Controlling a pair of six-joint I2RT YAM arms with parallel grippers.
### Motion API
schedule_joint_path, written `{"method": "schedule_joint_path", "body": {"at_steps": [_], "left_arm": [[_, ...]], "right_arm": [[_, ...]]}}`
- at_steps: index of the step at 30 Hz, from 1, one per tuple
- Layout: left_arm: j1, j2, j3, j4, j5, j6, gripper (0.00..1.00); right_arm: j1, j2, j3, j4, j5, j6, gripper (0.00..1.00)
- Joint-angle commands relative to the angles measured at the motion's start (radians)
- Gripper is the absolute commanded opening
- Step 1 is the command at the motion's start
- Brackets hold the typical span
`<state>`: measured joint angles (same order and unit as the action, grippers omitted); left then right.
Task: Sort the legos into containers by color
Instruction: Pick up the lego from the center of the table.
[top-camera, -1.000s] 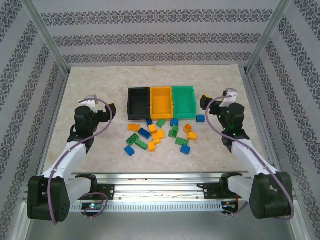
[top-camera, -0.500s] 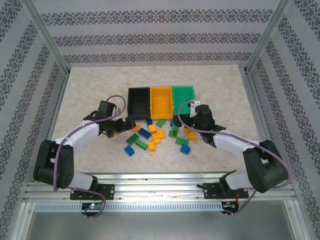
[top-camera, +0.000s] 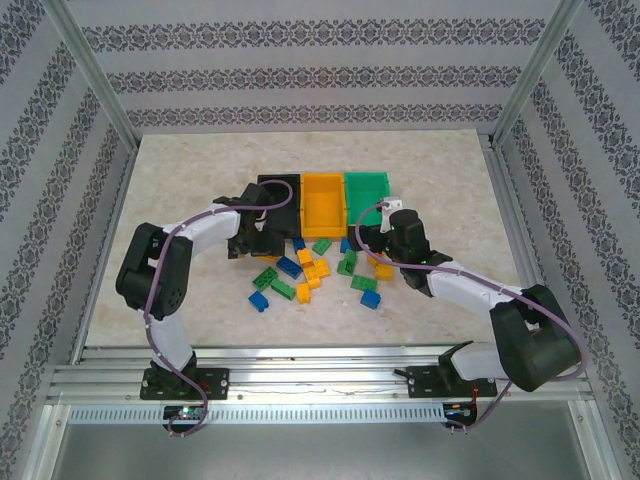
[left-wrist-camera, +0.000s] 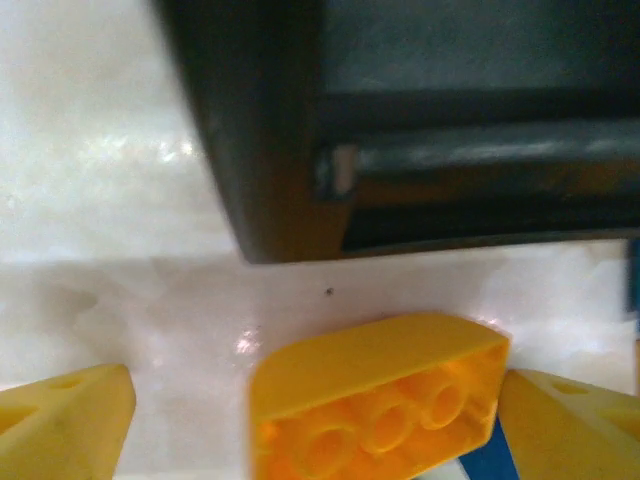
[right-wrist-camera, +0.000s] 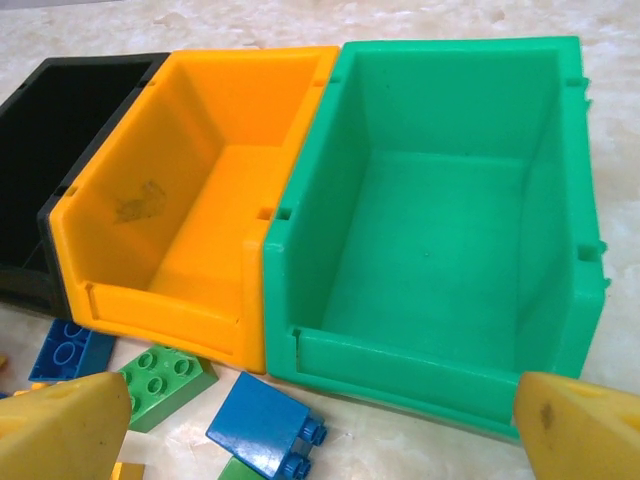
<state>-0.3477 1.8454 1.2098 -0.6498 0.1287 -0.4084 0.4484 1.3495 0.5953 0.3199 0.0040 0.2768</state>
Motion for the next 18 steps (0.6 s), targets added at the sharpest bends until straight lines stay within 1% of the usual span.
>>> {"method": "schedule_joint_path", "body": {"at_steps": [1, 2, 4, 8, 11, 12, 13, 18], "left_arm": [[-0.029, 0.052, 0.038, -0.081, -0.046, 0.045, 0.90], [-0.035, 0.059, 0.043, -0.080, -0.049, 0.050, 0.86], [-0.042, 0.072, 0.049, -0.076, -0.053, 0.056, 0.83], [-0.042, 0.073, 0.046, -0.069, -0.036, 0.059, 0.62], [-0.042, 0.041, 0.020, -0.052, -0.024, 0.053, 0.60], [-0.043, 0.024, 0.009, -0.044, -0.025, 0.050, 0.56], [-0.042, 0.004, -0.007, -0.038, -0.031, 0.046, 0.55], [-0.042, -0.117, -0.057, -0.027, -0.063, 0.028, 0.54]], "right_arm": [[0.010, 0.016, 0.001, 0.019, 0.015, -0.016, 0.98], [0.012, 0.019, 0.001, 0.017, 0.015, -0.017, 0.98], [0.016, 0.023, 0.004, 0.017, 0.019, -0.019, 0.98], [0.019, 0.038, 0.008, 0.018, 0.026, -0.028, 0.98], [0.025, 0.043, 0.010, 0.018, 0.031, -0.032, 0.98], [0.027, 0.045, 0.012, 0.017, 0.033, -0.034, 0.98], [0.030, 0.046, 0.012, 0.016, 0.037, -0.037, 0.98], [0.042, 0.053, 0.016, 0.018, 0.054, -0.050, 0.98]]}}
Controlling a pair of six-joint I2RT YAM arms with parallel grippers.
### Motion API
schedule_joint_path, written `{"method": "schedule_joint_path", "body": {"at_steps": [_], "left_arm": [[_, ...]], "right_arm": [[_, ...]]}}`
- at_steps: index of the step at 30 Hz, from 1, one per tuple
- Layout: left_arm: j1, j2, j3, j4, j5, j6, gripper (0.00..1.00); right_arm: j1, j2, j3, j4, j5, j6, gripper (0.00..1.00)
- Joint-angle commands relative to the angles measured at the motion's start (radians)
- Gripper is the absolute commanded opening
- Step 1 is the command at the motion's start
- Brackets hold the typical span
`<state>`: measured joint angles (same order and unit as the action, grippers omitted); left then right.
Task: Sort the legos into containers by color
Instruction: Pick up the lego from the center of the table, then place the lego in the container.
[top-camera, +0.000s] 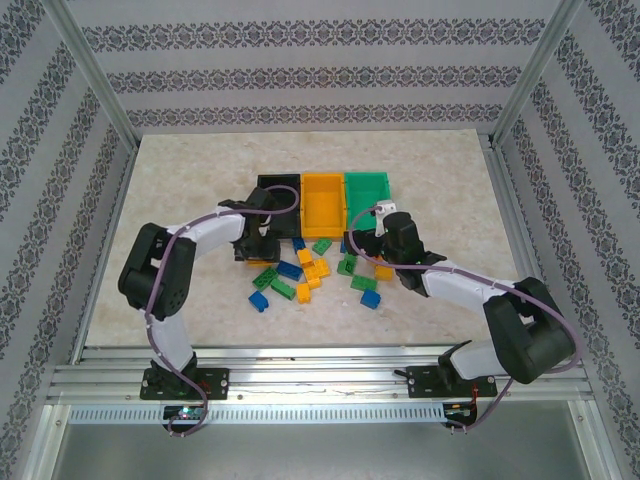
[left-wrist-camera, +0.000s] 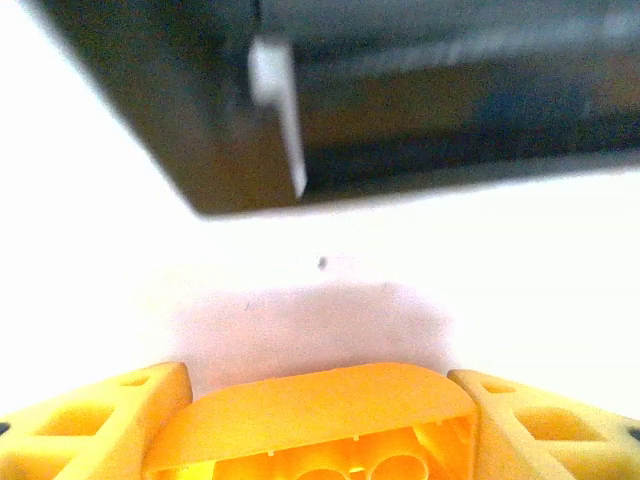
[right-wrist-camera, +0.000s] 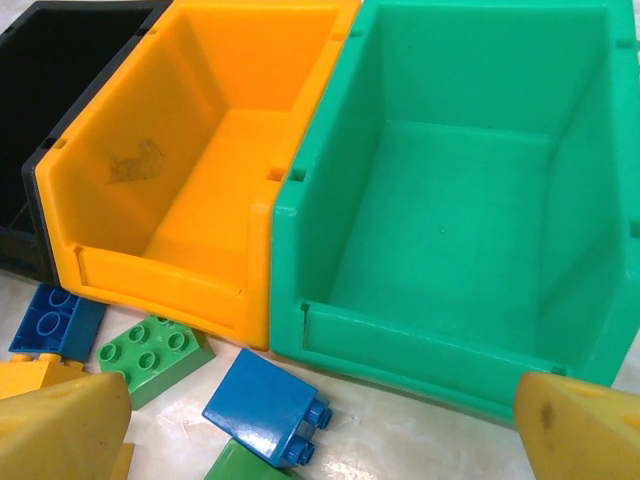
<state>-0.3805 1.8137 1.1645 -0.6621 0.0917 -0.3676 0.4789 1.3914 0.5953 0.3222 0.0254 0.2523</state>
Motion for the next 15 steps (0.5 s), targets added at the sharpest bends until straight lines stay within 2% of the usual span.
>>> {"method": "schedule_joint_path", "body": {"at_steps": [1, 5, 8, 15], "left_arm": [[-0.009, -0.118, -0.016, -0.015, -0.030, -0.017, 0.54], [-0.009, -0.223, -0.004, 0.018, -0.033, -0.021, 0.54], [-0.009, -0.235, 0.054, 0.055, -0.042, -0.007, 0.54], [0.002, -0.009, 0.356, 0.001, -0.082, 0.066, 0.62]], "right_arm": [[0.013, 0.016, 0.018, 0.014, 0.036, -0.027, 0.98], [0.025, 0.018, 0.022, 0.014, 0.036, -0.031, 0.98], [0.036, 0.020, 0.024, 0.015, 0.040, -0.033, 0.98], [0.049, 0.016, 0.023, 0.021, 0.043, -0.033, 0.98]]}}
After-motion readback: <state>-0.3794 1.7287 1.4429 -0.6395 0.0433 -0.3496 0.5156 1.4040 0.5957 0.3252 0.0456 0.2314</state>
